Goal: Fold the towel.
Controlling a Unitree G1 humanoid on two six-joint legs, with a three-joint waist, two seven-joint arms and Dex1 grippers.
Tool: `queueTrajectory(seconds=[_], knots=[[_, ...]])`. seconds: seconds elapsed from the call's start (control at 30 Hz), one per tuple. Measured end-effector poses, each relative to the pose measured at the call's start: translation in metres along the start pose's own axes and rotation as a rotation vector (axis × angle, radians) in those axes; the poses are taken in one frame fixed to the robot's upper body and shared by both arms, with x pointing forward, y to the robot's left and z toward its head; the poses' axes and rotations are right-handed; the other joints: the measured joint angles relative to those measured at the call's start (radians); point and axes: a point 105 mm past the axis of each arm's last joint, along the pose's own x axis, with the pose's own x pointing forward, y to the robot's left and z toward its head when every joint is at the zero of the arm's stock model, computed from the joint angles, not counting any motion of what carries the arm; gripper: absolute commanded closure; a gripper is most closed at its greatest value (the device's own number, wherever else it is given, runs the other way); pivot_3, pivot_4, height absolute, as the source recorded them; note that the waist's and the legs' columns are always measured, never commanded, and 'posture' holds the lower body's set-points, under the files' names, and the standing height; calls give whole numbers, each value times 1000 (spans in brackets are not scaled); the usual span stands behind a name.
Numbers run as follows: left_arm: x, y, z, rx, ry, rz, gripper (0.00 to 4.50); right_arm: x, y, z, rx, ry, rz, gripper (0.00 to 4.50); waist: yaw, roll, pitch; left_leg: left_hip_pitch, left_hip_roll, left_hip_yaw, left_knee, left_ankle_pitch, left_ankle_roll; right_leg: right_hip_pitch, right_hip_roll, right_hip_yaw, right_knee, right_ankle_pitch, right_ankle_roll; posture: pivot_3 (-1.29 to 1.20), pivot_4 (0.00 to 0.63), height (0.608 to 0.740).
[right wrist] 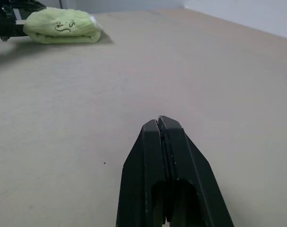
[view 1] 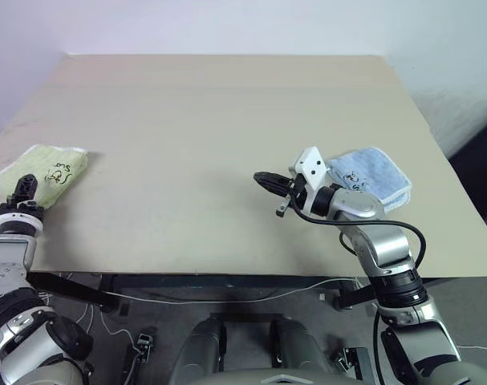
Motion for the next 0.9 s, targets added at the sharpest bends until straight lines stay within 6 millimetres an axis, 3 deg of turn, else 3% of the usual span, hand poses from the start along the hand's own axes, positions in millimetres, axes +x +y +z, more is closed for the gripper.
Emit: queueTrajectory(seconds=[0.23,0.37,0.47,0.6,0.77,0.9], knots=[[-35,4,-5,76,47,10,42,1,0,0,3,0,1,4500,0,0,0,0,1,0,0,0,0,0,0,1,0,0,0,0,150,740],[-49,-14,-17,168,101,-49,42,2,-8,-3,15,12,-12,4500,7,0,0,0,0,0,0,0,0,1,0,1,-1,0,0,0,150,740],[-53,-42,-52,394,228,-145,42,1,-19,2,6,-4,-40,4500,8,0,0,0,0,0,0,0,0,2,0,0,-1,0,0,0,150,740],[-59,-91,-110,759,380,-406,42,-1,-27,0,9,-11,-74,4500,2,0,0,0,0,0,-1,0,-1,1,1,0,-1,0,-1,0,150,740],[-62,-119,-139,1018,397,-639,42,-7,-31,-10,17,1,-127,4500,-3,1,0,2,2,4,-10,2,-3,-2,2,3,-2,0,-1,0,150,740],[-63,-125,-159,1050,432,-735,42,-14,-35,-18,31,14,-173,4500,1,1,0,2,2,4,-9,2,-3,-2,2,3,-2,0,-1,0,150,740]])
